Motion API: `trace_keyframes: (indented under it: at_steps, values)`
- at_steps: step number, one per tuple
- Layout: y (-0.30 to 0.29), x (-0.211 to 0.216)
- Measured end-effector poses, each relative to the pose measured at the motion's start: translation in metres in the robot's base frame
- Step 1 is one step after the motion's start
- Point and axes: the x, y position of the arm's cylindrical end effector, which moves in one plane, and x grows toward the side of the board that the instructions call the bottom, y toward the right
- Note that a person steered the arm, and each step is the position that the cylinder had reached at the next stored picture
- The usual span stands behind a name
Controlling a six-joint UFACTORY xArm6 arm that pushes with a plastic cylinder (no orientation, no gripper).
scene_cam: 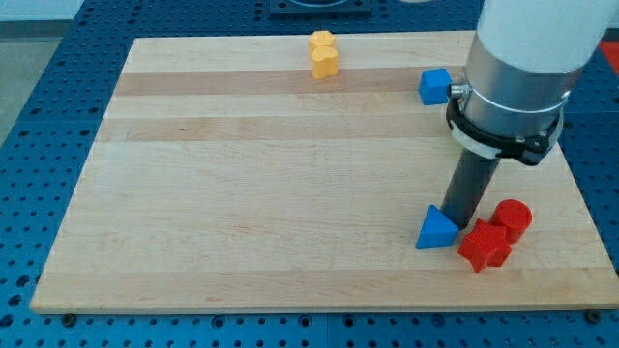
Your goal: Push the blue triangle closer to blue cube
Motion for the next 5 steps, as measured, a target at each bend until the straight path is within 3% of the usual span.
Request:
trace_keyframes:
  at_steps: [2, 4, 5]
  values:
    - [-0.035, 0.0]
    - [-0.151, -0.008]
    - [-0.18, 0.011]
